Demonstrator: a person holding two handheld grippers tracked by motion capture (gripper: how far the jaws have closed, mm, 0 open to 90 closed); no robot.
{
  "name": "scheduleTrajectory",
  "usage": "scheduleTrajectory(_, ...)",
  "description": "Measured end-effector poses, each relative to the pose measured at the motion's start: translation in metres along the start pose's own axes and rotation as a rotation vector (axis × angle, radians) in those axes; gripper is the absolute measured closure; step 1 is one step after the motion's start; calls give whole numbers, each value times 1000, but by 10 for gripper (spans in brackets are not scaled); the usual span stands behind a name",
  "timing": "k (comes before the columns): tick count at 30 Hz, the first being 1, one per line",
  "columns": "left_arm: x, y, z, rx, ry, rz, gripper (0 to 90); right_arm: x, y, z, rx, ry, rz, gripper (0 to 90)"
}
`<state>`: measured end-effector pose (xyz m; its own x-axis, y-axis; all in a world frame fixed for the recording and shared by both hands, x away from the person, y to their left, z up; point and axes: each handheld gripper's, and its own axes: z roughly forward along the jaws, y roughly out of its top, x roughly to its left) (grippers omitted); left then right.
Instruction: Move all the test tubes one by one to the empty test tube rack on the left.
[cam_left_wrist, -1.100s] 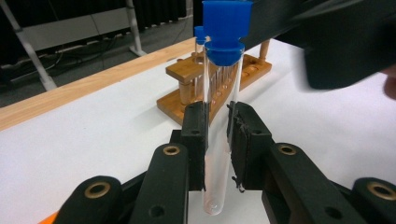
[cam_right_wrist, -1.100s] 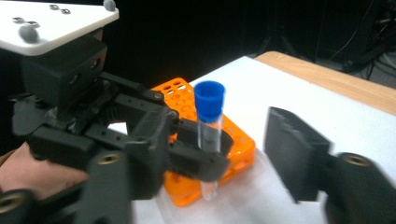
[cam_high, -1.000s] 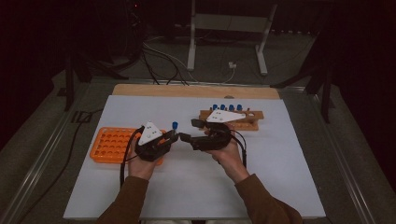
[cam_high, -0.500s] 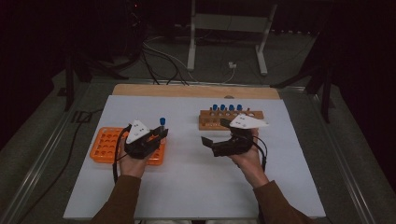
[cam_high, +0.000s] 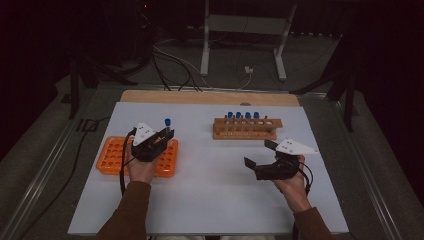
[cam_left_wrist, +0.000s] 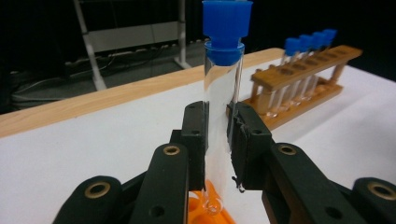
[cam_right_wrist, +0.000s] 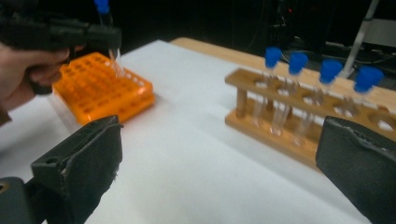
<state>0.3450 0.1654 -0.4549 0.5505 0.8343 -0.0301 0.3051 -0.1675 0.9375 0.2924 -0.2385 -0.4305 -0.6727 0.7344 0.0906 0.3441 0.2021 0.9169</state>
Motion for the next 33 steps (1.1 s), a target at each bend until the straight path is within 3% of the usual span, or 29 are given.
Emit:
scheduleTrajectory(8, 8, -7, 17, 38, 35, -26, 777, -9, -14, -14, 8, -19, 18, 6)
scheduleTrajectory(15, 11, -10, 26, 73, 43, -42, 777, -9, -15, -13, 10, -16, 14, 6)
scheduleTrajectory(21, 11, -8, 34, 158, 43, -42, 777, -9, -16, -12, 13, -11, 9, 6)
scheduleTrajectory(29, 10, -9, 38, 280, 56, -69, 775, -9, -16, -14, 9, -8, 8, 6)
scheduleTrajectory(33, 10, -10, 36, 282, 50, -68, 774, -9, -15, -14, 7, -5, 7, 7)
